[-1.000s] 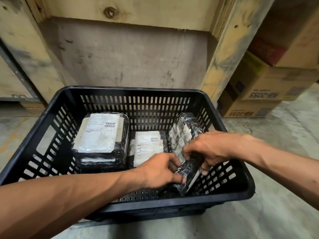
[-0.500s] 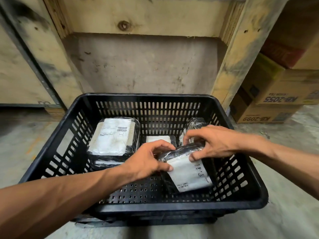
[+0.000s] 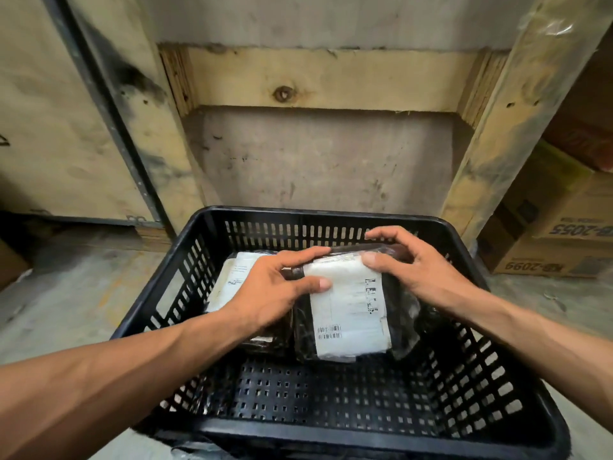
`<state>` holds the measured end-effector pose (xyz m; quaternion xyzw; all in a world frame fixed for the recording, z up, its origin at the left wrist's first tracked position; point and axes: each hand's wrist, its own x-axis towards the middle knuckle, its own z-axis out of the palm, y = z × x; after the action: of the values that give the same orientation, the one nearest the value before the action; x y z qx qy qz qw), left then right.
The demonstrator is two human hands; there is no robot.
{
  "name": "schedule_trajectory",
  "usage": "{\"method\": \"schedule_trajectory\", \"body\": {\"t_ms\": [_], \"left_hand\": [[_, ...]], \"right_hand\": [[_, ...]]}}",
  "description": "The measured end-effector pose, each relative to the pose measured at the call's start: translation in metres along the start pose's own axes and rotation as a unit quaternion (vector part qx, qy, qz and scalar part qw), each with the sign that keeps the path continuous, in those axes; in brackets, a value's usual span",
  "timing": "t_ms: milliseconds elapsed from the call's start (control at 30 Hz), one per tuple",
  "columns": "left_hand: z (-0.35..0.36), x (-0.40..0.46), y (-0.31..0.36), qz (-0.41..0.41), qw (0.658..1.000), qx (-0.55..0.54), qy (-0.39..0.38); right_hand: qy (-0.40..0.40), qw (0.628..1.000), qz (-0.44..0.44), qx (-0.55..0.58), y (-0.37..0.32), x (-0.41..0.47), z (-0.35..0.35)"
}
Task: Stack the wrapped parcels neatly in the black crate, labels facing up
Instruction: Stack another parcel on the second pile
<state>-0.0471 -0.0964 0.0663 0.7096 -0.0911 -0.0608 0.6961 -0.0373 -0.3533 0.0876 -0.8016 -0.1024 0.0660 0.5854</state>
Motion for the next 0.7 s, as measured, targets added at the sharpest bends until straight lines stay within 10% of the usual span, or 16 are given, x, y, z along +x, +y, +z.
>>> {"method": "schedule_trajectory", "body": {"t_ms": [300,700], "left_hand": [[-0.008,0.013,0.020,-0.001,0.988,-0.127,0.083],[-0.032,0.025,0.039,0.013,0.994,0.044,-0.097]], "right_hand": [[0.015,0.992,-0.115,0.039,0.020,0.000,0.025],[0.032,0.993,-0.114,-0.015,-0.017,0.018,0.008]]}}
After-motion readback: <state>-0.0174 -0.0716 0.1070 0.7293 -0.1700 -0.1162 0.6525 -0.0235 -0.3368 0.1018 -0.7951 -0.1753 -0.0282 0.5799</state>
